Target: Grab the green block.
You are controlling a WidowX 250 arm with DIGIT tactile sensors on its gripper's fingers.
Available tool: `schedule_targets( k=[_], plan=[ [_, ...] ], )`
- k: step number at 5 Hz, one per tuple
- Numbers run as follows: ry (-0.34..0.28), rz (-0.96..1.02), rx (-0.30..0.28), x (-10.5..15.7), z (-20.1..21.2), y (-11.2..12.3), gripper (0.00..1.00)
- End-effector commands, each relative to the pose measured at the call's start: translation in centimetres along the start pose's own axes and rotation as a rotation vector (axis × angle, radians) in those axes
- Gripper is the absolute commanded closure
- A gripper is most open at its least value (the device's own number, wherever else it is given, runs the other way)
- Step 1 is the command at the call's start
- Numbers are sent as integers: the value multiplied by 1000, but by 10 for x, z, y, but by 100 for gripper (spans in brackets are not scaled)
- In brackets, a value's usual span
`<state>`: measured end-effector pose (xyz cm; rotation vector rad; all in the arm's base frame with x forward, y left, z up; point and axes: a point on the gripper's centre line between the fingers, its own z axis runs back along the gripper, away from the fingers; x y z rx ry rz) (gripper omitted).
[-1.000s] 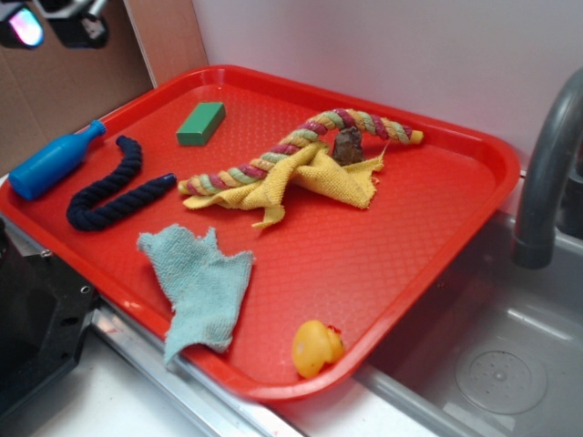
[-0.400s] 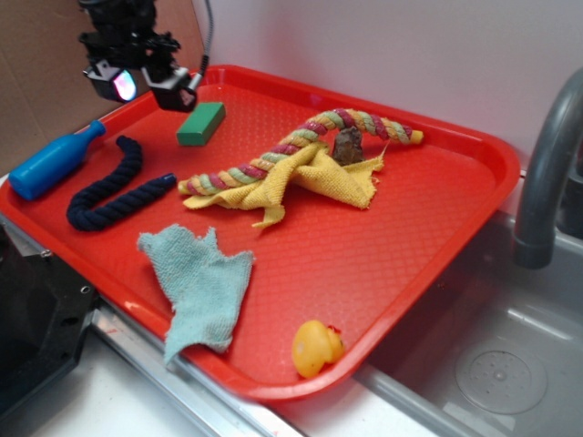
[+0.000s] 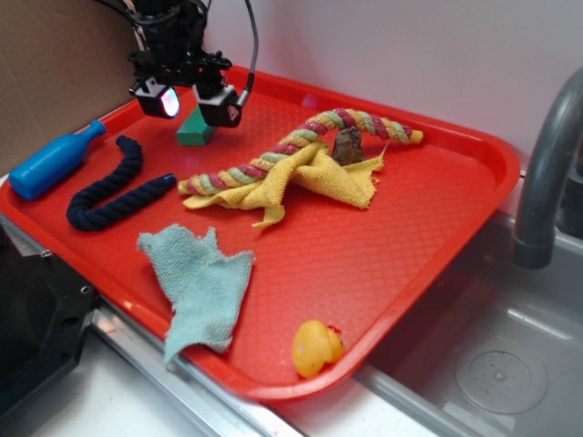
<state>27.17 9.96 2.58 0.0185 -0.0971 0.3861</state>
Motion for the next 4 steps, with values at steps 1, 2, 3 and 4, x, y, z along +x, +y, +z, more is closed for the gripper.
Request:
schedule_targets(
  k=[1, 2, 3, 4],
  plan=[
    [14, -11, 17, 13, -5, 15, 0],
    [51, -1, -5, 2, -1, 11, 100],
    [90, -61, -66, -15, 46, -5, 100],
    [93, -149, -47, -38, 98, -28, 100]
  ],
)
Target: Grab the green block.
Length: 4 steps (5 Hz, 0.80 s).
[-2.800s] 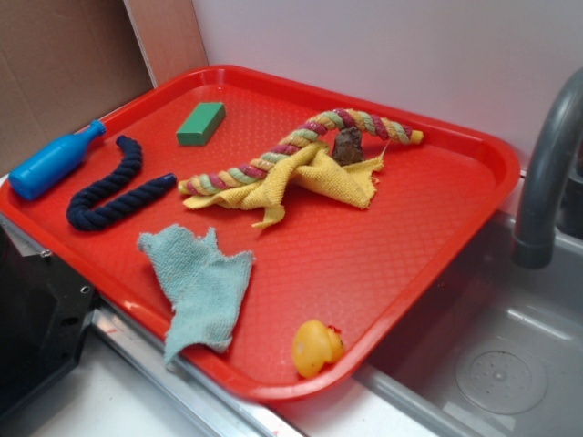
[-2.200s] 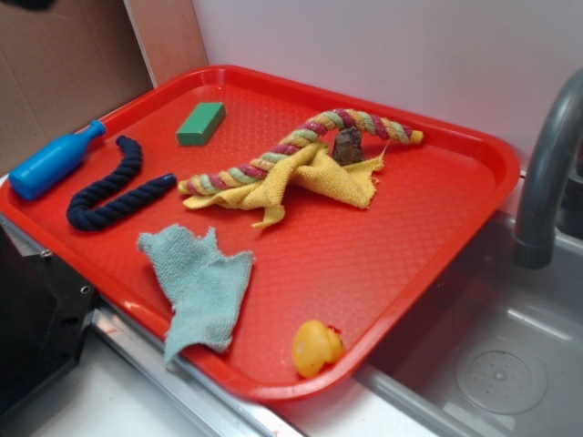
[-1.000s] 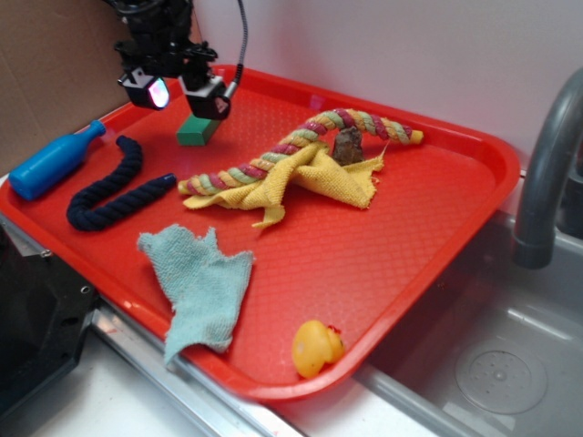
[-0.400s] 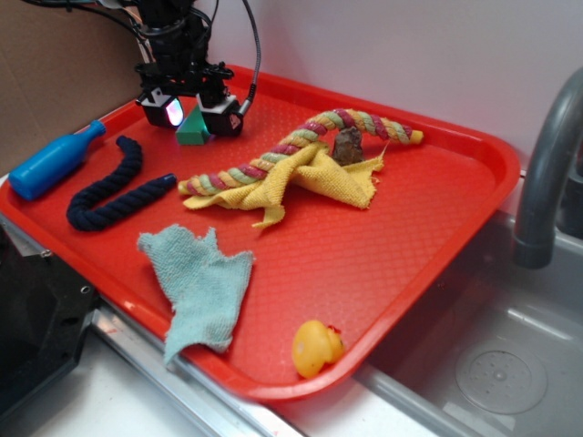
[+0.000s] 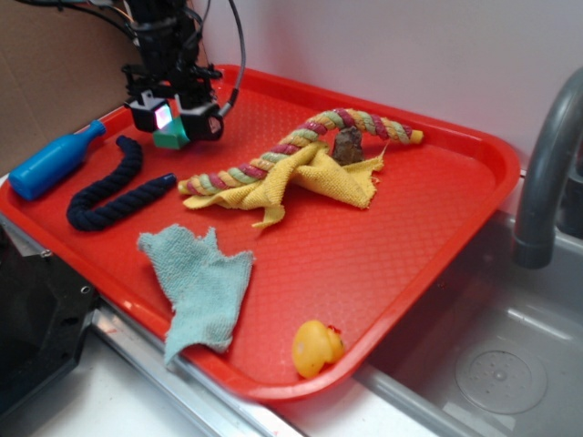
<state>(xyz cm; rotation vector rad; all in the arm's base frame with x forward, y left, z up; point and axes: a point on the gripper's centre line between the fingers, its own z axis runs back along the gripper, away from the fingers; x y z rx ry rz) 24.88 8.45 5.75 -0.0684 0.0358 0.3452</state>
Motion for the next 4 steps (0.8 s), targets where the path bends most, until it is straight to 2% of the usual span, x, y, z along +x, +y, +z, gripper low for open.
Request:
schedule_targets(
  k=[1, 2, 3, 4],
  plan=[
    [-79, -205, 70, -55, 104, -56, 100],
    [-72, -239, 114, -67, 152, -76, 100],
    [-117, -226, 100, -70, 182, -72, 100],
    [-126, -240, 90, -64, 175, -60, 100]
  ],
)
